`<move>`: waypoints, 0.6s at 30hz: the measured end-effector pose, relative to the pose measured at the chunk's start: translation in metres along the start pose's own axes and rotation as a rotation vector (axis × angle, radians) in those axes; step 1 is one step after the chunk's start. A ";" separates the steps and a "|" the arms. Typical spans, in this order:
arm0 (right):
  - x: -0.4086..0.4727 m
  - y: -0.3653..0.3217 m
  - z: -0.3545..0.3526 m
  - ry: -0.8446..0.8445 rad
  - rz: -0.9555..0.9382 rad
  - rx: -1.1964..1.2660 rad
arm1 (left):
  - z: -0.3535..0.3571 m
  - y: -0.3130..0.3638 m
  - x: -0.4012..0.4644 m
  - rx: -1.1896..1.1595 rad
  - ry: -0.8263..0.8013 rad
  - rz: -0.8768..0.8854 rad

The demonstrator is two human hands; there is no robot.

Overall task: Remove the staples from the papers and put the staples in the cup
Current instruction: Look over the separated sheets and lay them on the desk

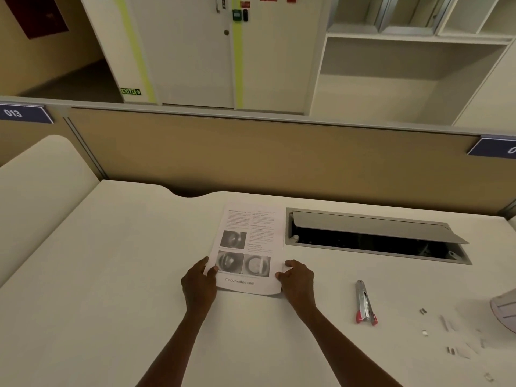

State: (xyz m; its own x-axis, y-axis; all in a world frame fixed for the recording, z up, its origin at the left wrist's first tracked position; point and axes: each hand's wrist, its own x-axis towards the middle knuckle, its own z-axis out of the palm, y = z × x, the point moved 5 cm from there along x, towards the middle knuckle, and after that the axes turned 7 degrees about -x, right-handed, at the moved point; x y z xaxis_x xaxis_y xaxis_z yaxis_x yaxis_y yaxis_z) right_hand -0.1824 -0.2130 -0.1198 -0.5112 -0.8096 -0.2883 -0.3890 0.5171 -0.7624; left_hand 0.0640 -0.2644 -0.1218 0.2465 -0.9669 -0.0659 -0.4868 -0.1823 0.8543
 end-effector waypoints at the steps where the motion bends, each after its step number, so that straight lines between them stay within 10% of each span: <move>1: 0.003 0.002 0.000 0.000 -0.004 0.006 | 0.003 0.000 0.003 0.013 0.011 0.013; 18: 0.025 -0.004 0.008 0.086 -0.131 -0.152 | 0.019 0.002 0.025 0.157 0.017 -0.023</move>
State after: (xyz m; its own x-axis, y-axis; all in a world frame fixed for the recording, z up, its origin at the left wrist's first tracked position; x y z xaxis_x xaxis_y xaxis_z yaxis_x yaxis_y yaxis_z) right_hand -0.1876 -0.2379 -0.1288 -0.5093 -0.8496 -0.1373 -0.5643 0.4501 -0.6921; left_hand 0.0538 -0.2927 -0.1316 0.2726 -0.9592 -0.0746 -0.6058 -0.2313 0.7612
